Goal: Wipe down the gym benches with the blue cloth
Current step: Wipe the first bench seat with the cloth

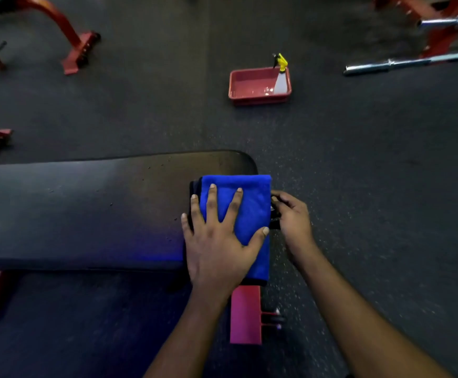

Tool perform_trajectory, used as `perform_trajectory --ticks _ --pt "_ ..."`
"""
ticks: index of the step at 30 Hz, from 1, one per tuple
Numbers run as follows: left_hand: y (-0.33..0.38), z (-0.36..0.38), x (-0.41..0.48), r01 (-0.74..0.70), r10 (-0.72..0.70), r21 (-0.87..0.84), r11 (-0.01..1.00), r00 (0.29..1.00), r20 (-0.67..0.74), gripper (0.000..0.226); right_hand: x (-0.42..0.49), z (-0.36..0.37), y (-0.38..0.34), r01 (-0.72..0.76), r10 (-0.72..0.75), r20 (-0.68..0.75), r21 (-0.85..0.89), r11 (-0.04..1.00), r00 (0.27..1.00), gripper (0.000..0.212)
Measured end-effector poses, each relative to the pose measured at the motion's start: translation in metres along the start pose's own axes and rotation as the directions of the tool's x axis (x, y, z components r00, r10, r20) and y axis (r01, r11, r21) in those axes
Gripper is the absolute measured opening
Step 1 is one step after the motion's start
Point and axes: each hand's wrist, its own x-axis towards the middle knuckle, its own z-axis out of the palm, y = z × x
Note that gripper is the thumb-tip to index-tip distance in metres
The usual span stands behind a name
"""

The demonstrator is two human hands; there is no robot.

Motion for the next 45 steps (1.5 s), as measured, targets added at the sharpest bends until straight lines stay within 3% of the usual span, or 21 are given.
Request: perform_trajectory --ticks 4,6,8,10,12,13,14,16,18,19,22,27,36,41,45 --pt "0.0 0.011 -0.002 0.023 -0.022 0.006 1.0 0.995 -0.1 0.071 0.005 -0.004 0.015 0.141 -0.142 0.011 0.042 0.989 0.99 0.033" --pt "0.002 0.011 -0.002 0.05 -0.054 -0.035 0.998 0.992 -0.112 0.066 0.006 -0.002 0.022 0.241 -0.244 -0.049 -0.047 0.969 0.969 0.03" --pt "0.002 0.012 -0.004 0.063 -0.081 -0.125 0.99 0.986 -0.146 0.062 0.001 0.004 0.023 0.4 -0.446 -0.166 -0.251 0.882 0.879 0.021" --pt "0.0 0.011 -0.004 0.037 -0.096 -0.283 0.958 0.976 -0.197 0.058 -0.014 0.011 0.013 0.542 -0.638 -0.23 -0.366 0.756 0.734 0.02" --pt "-0.011 0.002 -0.006 -0.021 -0.158 -0.577 0.817 0.953 -0.259 0.046 -0.038 0.023 0.004 0.632 -0.762 -0.15 -0.471 0.615 0.63 0.022" --pt "-0.02 -0.002 -0.008 -0.031 -0.229 -0.686 0.727 0.931 -0.285 0.038 -0.049 0.031 0.001 0.616 -0.777 -0.065 -0.57 0.544 0.625 0.023" --pt "-0.033 -0.008 -0.011 -0.005 -0.324 -0.737 0.675 0.896 -0.302 0.032 -0.061 0.04 -0.005 0.569 -0.756 0.034 -0.68 0.463 0.654 0.027" --pt "-0.062 -0.009 -0.02 0.098 -0.477 -0.739 0.666 0.818 -0.321 0.03 -0.072 0.059 -0.006 0.417 -0.575 0.161 -0.841 0.346 0.802 0.053" --pt "-0.079 0.006 -0.022 0.206 -0.568 -0.687 0.697 0.743 -0.354 0.033 -0.067 0.069 0.003 0.273 -0.31 0.181 -0.917 0.289 0.933 0.091" --pt "-0.111 -0.002 -0.027 0.232 -0.6 -0.667 0.708 0.696 -0.394 0.035 -0.074 0.096 0.004 0.244 -0.256 0.18 -0.938 0.246 0.95 0.1" --pt "-0.125 0.004 -0.017 0.345 -0.659 -0.619 0.706 0.638 -0.397 0.045 -0.059 0.102 0.005 0.16 -0.252 0.114 -0.972 0.171 0.961 0.094" --pt "-0.128 0.015 -0.008 0.406 -0.725 -0.618 0.674 0.527 -0.444 0.06 -0.068 0.095 0.007 0.169 -0.259 0.119 -0.969 0.179 0.959 0.066" --pt "-0.134 0.022 -0.008 0.393 -0.69 -0.584 0.71 0.553 -0.467 0.06 -0.051 0.101 -0.008 0.12 -0.232 0.065 -0.965 0.234 0.97 0.06" --pt "-0.134 0.023 -0.007 0.39 -0.691 -0.586 0.71 0.546 -0.474 0.057 -0.079 0.095 0.028 0.136 -0.398 0.056 -0.975 0.175 0.916 0.059" --pt "-0.135 0.022 -0.004 0.378 -0.693 -0.596 0.709 0.531 -0.488 0.057 -0.058 0.102 0.006 0.14 -0.311 0.076 -0.972 0.189 0.947 0.06"
